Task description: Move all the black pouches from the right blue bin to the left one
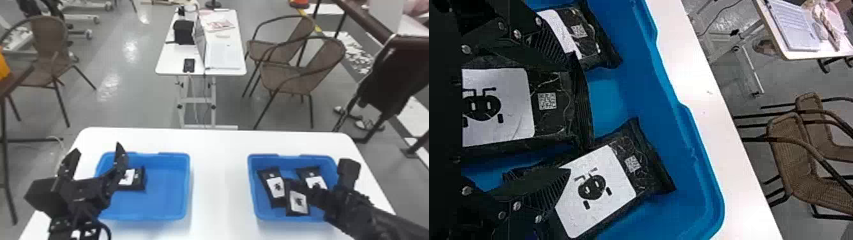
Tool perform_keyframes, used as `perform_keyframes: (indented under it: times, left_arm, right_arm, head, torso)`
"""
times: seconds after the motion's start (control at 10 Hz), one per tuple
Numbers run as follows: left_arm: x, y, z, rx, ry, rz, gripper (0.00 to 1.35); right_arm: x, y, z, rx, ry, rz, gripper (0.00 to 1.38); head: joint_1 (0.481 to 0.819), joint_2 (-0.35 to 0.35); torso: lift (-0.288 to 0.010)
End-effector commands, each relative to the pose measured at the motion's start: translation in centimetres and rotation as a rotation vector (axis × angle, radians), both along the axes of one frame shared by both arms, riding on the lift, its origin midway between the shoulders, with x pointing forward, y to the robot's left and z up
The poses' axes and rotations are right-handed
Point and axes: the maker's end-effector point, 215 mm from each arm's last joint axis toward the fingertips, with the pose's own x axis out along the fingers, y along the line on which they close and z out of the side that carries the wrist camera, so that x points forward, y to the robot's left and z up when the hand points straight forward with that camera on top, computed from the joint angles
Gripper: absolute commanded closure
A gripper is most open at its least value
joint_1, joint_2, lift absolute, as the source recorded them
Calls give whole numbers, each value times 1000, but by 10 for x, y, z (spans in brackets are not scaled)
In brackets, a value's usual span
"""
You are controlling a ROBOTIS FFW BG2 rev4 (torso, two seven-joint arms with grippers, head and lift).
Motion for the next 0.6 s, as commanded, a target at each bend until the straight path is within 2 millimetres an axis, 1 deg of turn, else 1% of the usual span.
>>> perform_keyframes:
  times: [0.0, 0.1, 0.2, 0.3, 0.5]
  left_arm:
    - [-1, 1, 0, -2, 0, 4, 179]
    - [0, 0, 0, -3, -2, 2, 180]
    - [0, -1, 0, -2, -2, 1, 180]
    - [-1, 0, 0, -3, -2, 3, 179]
    - [-1, -1, 0, -2, -3, 1, 179]
  right_arm:
    - [-2, 4, -9, 11, 38, 24, 493]
    - [-1, 11, -13, 39, 47, 43, 693]
    - [-1, 20, -12, 66, 47, 74, 1024]
    - [1, 28, -2, 86, 18, 70, 1286]
    - [4, 32, 19, 122, -15, 44, 1274]
  head:
    - [695, -37]
    - [695, -32]
    - [695, -25]
    - [695, -19]
    - [695, -6]
  torso:
    - [10]
    - [10]
    - [10]
    - [10]
    - [10]
